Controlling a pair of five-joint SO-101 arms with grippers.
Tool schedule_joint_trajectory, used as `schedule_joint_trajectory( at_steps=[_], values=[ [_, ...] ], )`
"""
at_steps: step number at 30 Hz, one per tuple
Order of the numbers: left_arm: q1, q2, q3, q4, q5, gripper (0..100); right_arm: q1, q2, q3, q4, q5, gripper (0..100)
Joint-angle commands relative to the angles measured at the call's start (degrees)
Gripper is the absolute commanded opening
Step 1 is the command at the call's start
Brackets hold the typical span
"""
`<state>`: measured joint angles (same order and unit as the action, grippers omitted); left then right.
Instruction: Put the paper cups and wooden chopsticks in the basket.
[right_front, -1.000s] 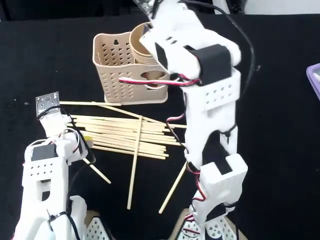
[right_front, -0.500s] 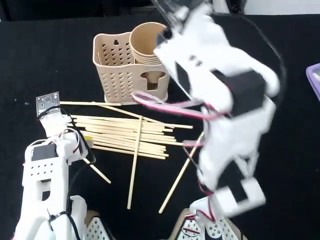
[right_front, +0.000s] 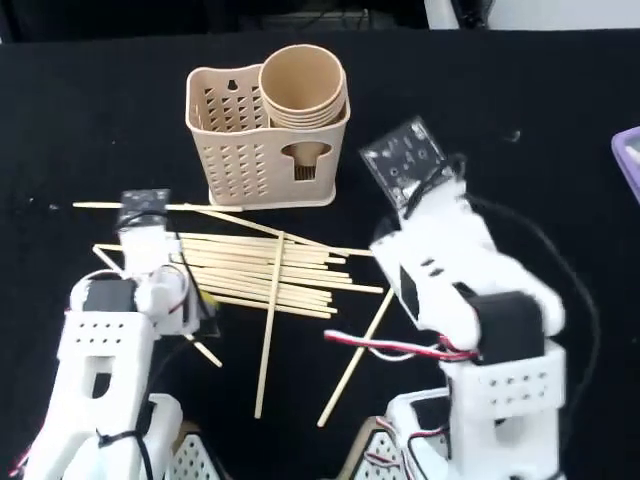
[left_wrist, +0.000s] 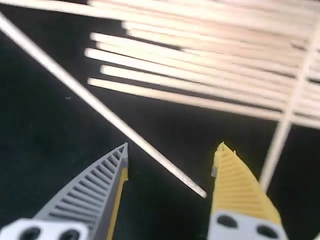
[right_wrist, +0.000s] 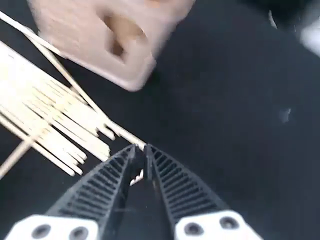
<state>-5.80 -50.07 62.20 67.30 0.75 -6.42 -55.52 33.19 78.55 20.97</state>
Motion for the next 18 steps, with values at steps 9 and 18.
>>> schedule_joint_trajectory(
  at_steps=[9,18],
  values=[
    [18.0,0.2,-3.6,-1.9,6.8,32,11.8,-5.2,41.5,-37.1,-9.6,2.5],
    [27.0,11.9,-5.4,-9.6,7.7,33,21.7,-5.2,45.3,-42.3,-15.8,2.5]
  ],
)
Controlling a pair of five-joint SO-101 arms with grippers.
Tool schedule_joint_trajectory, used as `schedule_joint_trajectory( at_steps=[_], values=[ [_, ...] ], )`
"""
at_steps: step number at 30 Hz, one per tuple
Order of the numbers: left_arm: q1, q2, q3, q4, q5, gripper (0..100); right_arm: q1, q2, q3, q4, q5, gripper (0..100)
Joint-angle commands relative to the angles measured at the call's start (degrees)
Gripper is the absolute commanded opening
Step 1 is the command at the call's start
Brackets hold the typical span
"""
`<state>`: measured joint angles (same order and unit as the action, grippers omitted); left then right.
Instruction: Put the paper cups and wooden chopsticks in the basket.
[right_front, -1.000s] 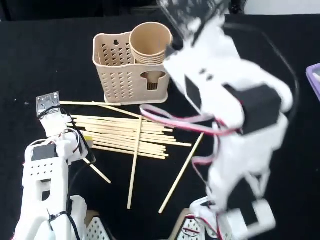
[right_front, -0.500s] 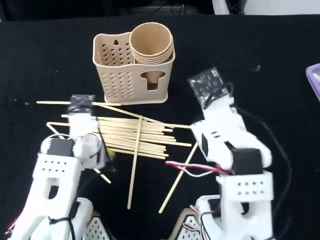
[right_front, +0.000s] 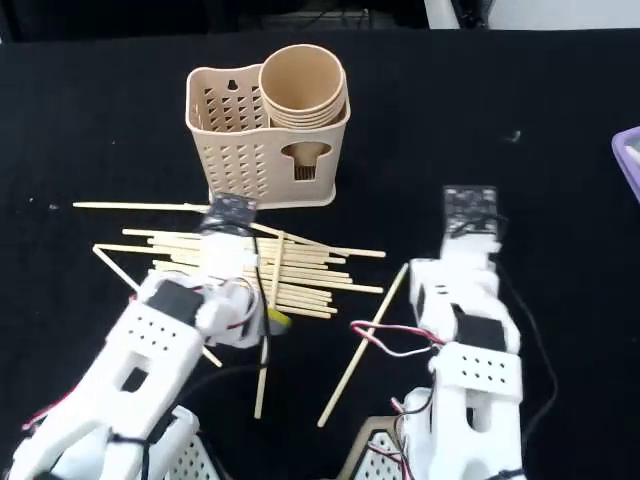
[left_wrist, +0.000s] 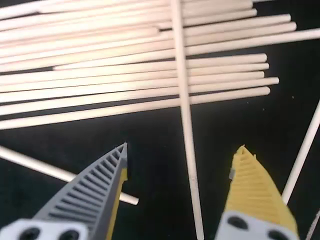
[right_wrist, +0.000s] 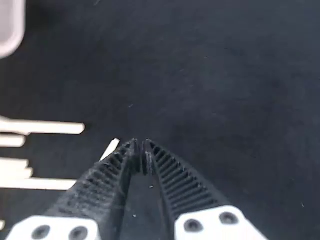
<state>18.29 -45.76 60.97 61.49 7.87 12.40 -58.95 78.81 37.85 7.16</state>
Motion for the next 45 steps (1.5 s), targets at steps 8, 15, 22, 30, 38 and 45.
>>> schedule_joint_trajectory(
  at_steps=[8,15,22,30,38,45],
  values=[
    [4.3,32.6,-15.8,-5.0,0.4,32,4.4,-1.7,-0.2,-1.7,-3.5,2.5],
    [8.7,40.7,-19.9,-5.1,-7.5,23,4.8,-1.5,-0.1,-2.9,-3.6,2.5],
    [7.3,40.5,-21.2,-4.2,-11.5,3,8.7,-1.8,-0.6,-3.0,-3.8,2.5],
    [9.5,40.5,-30.5,5.5,-12.0,4,9.0,-1.8,-0.7,-3.0,-3.8,2.3],
    [20.2,41.1,-36.0,10.3,-11.5,10,25.9,-1.9,-4.5,-2.9,-15.3,2.5],
    [24.6,41.2,-36.0,1.1,-11.5,16,29.4,-1.5,-5.2,-3.1,-16.4,2.5]
  ],
)
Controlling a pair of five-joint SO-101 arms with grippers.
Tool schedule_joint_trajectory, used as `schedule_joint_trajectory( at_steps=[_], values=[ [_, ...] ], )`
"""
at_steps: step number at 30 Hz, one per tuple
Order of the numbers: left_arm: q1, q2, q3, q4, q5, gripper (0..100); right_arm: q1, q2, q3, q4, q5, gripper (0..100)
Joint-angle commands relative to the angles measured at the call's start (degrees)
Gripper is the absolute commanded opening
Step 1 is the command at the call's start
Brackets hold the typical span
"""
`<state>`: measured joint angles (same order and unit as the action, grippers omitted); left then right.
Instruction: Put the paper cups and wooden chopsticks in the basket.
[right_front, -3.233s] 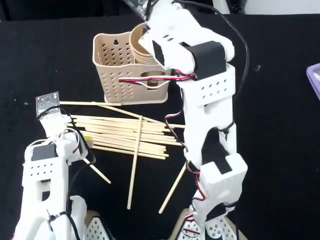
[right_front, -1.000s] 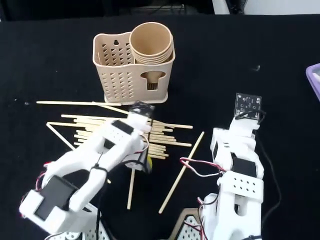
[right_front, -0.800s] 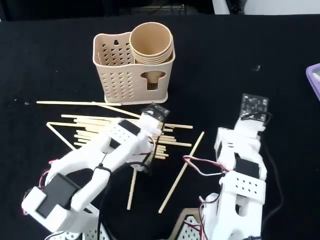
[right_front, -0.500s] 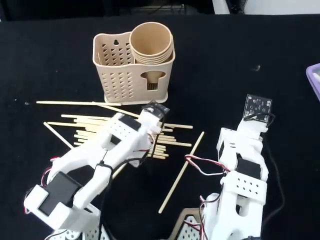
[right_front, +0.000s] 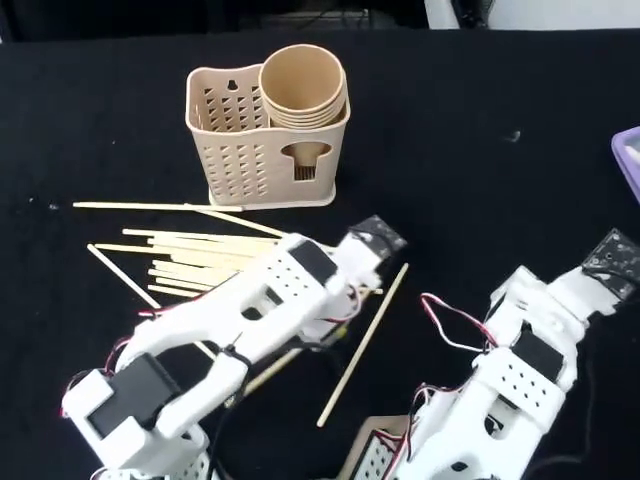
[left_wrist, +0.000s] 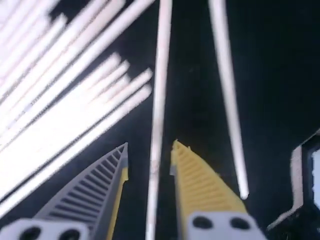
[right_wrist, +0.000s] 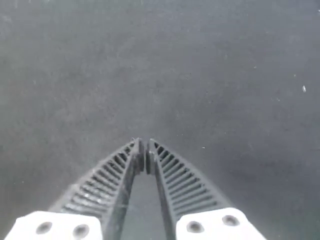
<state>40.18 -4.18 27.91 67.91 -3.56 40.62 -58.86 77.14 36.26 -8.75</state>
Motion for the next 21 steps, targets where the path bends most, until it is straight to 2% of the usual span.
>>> schedule_joint_trajectory(
  at_steps=[1,9,14,21],
  values=[
    [3.5,-0.3,-2.9,-6.7,-0.1,16,1.1,-1.6,-3.4,-2.2,-0.5,2.5],
    [7.1,0.8,-2.9,-9.1,0.2,19,1.5,-1.5,-1.8,-6.0,-0.8,2.4],
    [6.9,7.7,-5.1,-11.2,6.6,22,2.8,-1.5,-4.1,-2.6,-0.7,2.5],
    [6.9,19.4,-12.1,-12.2,6.9,22,2.5,-1.5,-4.6,-1.2,-0.4,2.5]
  ],
)
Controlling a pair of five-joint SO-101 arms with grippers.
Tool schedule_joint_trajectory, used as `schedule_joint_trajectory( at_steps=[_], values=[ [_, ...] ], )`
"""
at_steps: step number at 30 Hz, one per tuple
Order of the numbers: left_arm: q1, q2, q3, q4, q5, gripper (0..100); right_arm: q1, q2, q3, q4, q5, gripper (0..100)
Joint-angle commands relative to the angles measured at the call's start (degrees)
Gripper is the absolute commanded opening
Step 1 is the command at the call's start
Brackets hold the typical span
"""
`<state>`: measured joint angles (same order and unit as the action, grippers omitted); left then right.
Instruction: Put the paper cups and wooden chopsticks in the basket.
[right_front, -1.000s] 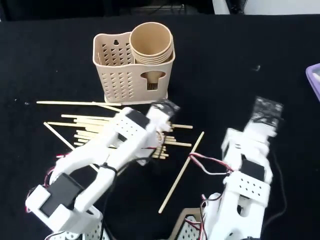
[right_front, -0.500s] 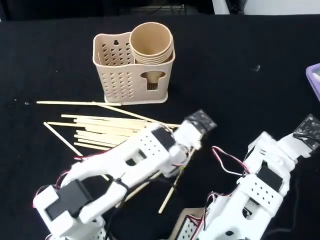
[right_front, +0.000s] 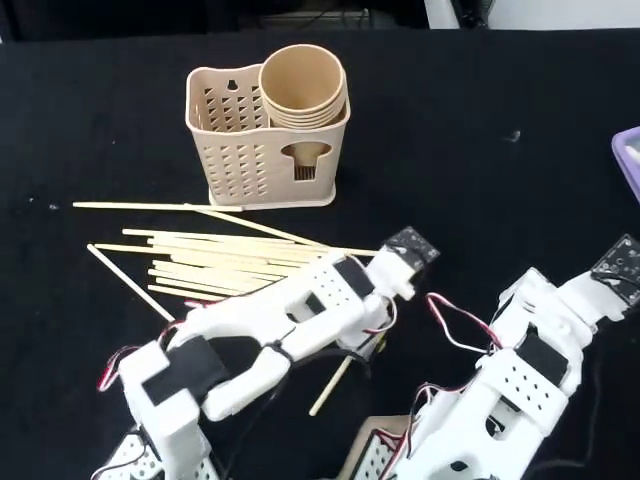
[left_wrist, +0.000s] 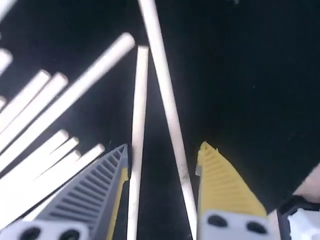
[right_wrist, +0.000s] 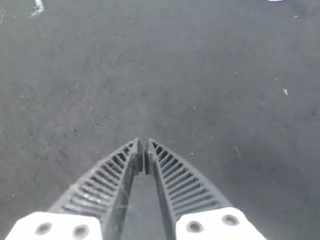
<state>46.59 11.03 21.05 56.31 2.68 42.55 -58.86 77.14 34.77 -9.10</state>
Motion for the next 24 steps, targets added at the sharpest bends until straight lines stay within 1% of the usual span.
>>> schedule_joint_trajectory(
  at_steps=[1,8,10,13,14,16,22,24],
  values=[
    [0.5,5.4,-5.8,-0.6,0.6,22,0.6,-1.5,-4.5,0.3,0.0,2.5],
    [1.0,5.9,-6.3,-0.6,0.0,22,0.5,-1.5,-4.2,0.2,0.0,2.5],
    [0.8,4.8,-6.3,0.6,-2.2,17,0.5,-1.5,-4.2,0.2,0.0,2.5],
    [0.5,2.9,-7.2,4.3,-5.5,4,0.5,-1.5,-4.2,0.2,0.0,2.5],
    [0.4,2.4,-7.4,5.8,-5.9,2,0.5,-1.5,-4.2,0.2,0.0,2.5],
    [-0.4,1.5,-7.5,8.7,-6.0,4,0.5,-1.5,-4.2,0.2,0.0,2.5],
    [-5.1,-3.3,-7.4,14.6,-6.5,3,0.5,-1.5,-4.2,0.2,0.0,2.5],
    [-7.1,-6.0,-7.3,16.6,-8.6,3,0.0,-1.5,-4.2,0.2,0.0,2.5]
  ],
)
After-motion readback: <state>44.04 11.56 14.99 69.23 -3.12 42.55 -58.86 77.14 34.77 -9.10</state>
